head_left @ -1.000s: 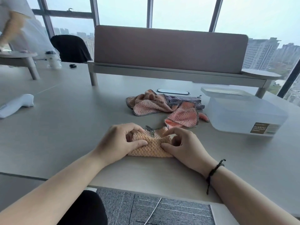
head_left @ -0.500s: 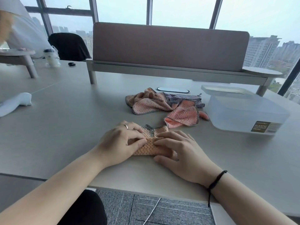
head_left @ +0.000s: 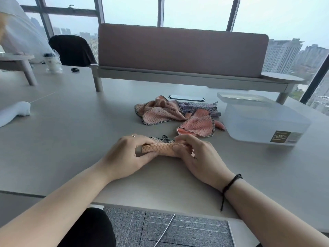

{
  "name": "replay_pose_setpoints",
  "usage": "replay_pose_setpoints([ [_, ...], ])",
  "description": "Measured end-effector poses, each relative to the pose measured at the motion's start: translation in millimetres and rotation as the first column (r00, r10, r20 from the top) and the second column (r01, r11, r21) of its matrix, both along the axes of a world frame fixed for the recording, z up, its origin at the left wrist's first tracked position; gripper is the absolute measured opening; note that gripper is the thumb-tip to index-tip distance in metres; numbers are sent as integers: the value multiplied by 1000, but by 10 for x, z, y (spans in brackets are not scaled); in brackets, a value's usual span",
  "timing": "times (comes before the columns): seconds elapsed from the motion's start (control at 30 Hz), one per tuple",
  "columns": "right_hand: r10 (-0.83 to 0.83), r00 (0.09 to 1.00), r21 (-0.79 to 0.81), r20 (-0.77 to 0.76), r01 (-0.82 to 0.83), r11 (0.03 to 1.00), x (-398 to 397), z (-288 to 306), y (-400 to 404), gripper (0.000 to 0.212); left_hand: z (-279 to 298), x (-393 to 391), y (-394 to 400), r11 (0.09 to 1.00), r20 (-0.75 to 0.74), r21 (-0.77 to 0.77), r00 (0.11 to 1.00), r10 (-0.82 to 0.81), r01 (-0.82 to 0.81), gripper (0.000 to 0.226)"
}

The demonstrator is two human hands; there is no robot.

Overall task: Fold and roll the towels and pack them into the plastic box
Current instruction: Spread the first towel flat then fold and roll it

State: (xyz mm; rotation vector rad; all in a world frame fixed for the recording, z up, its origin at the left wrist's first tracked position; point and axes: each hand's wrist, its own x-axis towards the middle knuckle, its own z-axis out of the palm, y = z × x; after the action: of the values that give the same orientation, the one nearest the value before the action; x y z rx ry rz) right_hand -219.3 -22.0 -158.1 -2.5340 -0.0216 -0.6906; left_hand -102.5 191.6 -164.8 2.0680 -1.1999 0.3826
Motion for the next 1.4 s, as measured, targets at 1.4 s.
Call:
replay_pose_setpoints([
  [1.4, 283, 952, 827, -118, -64, 559, 232, 97, -403, 56, 397, 375, -588, 893, -870, -392, 227, -438, 219, 71],
])
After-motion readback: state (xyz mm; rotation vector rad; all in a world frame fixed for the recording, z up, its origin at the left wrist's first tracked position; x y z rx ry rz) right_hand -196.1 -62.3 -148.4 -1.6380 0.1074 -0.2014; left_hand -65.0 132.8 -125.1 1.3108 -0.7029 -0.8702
